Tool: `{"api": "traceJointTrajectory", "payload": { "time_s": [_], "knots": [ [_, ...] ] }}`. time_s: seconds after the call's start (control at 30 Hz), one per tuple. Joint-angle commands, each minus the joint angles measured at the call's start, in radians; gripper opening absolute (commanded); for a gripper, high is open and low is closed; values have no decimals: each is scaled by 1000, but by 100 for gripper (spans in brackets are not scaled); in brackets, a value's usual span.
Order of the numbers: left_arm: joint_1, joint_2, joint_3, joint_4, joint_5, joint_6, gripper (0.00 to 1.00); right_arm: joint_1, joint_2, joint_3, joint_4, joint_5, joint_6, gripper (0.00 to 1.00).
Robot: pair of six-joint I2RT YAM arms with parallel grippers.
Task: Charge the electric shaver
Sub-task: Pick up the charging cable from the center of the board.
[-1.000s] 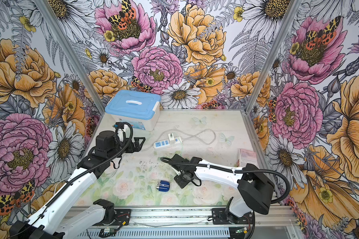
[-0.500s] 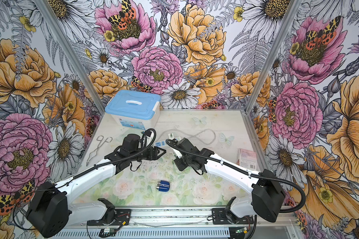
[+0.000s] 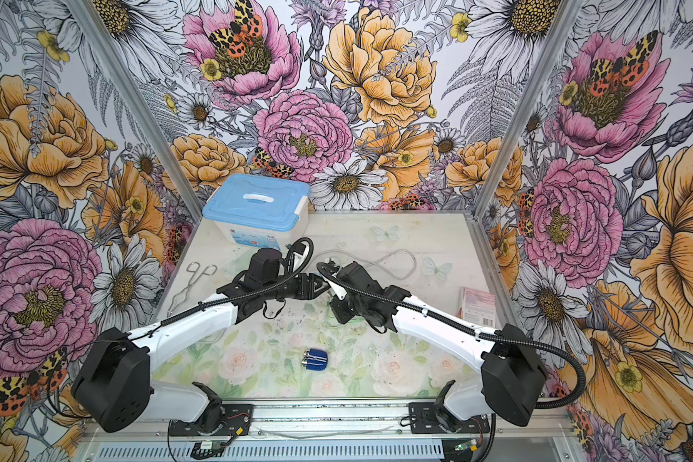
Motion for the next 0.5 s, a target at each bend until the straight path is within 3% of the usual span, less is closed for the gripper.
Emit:
{"api": "traceJointTrajectory", "payload": {
  "time_s": [0.0,0.17,0.47],
  "knots": [
    [0,1,11,24,30,0,59,-11,0,27,34,-11,-6,0],
    [-4,10,4,50,53,-13,48,-14,6,39,40,-4,-7,0],
    [-4,26,12,67,70,-11,19,-13,16,43,52,-14,0,0]
  ]
}}
